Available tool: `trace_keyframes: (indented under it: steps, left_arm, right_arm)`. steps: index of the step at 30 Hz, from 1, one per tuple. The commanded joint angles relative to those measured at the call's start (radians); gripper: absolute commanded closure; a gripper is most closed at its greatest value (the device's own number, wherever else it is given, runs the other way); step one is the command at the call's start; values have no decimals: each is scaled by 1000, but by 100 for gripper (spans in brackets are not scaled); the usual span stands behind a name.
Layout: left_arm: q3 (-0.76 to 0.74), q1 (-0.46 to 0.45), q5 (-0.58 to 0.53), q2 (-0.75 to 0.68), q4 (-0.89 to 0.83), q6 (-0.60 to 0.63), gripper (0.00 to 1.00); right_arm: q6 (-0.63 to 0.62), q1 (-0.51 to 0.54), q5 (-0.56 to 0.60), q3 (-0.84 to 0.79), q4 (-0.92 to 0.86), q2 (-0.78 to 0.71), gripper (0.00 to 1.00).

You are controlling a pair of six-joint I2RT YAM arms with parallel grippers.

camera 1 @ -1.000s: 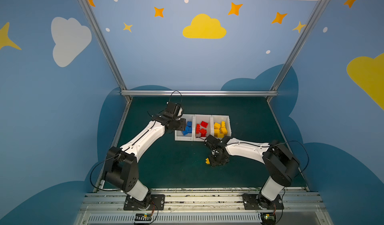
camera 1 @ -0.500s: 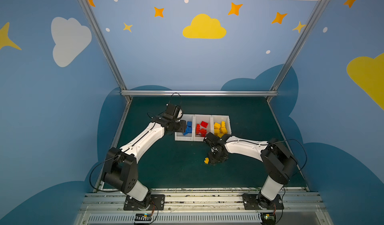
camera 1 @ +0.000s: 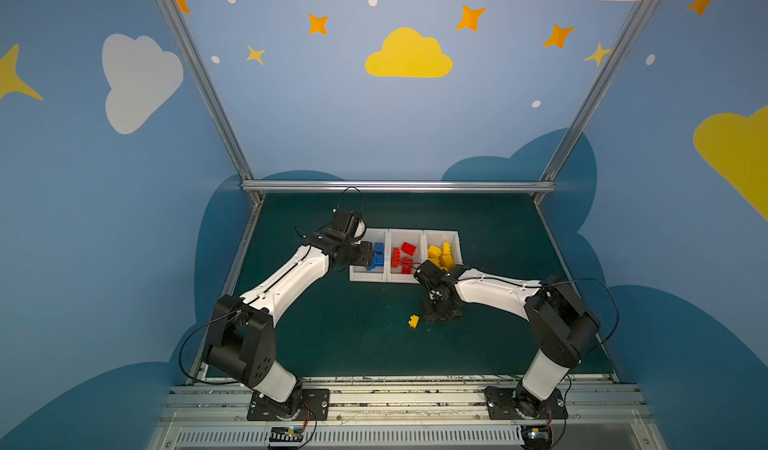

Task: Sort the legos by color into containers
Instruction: 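Lower the right gripper onto the loose red brick and close on it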

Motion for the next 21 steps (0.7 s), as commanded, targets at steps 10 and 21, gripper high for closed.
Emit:
trace_keyframes:
  steps: [10, 21]
  left_arm:
    - [-19, 5, 16, -43, 10, -8, 44]
    - [-27, 5, 14, -51, 12, -10, 44]
  right_arm:
    - [-104, -8, 25, 46, -6, 46, 42]
    - [-192, -8, 49, 70, -15, 87, 52]
